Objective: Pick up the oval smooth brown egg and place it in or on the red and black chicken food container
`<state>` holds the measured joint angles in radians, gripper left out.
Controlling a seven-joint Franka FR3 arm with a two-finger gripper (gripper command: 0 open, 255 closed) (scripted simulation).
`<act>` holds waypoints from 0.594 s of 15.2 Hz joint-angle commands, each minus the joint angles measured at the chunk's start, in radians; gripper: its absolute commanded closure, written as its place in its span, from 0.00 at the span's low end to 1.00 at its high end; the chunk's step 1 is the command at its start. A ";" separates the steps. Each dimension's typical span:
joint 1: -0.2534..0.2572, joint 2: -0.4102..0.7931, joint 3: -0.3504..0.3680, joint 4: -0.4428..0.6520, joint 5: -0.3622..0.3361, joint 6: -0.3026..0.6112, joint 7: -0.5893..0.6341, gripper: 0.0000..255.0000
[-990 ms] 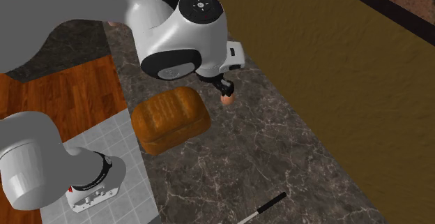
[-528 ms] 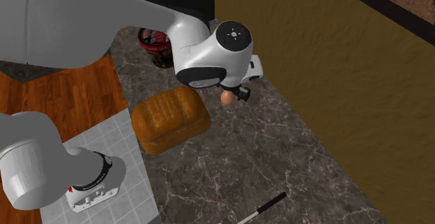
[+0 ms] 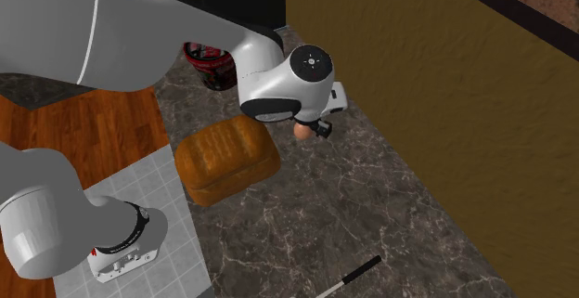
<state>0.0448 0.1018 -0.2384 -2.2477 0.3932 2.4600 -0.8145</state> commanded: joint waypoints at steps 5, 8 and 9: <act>-0.001 0.003 0.000 -0.001 0.003 0.003 -0.003 0.00; -0.001 0.003 0.000 -0.001 0.003 0.003 -0.003 1.00; -0.001 0.003 0.000 0.000 0.003 0.003 -0.003 1.00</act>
<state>0.0441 0.1045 -0.2384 -2.2477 0.3960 2.4633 -0.8176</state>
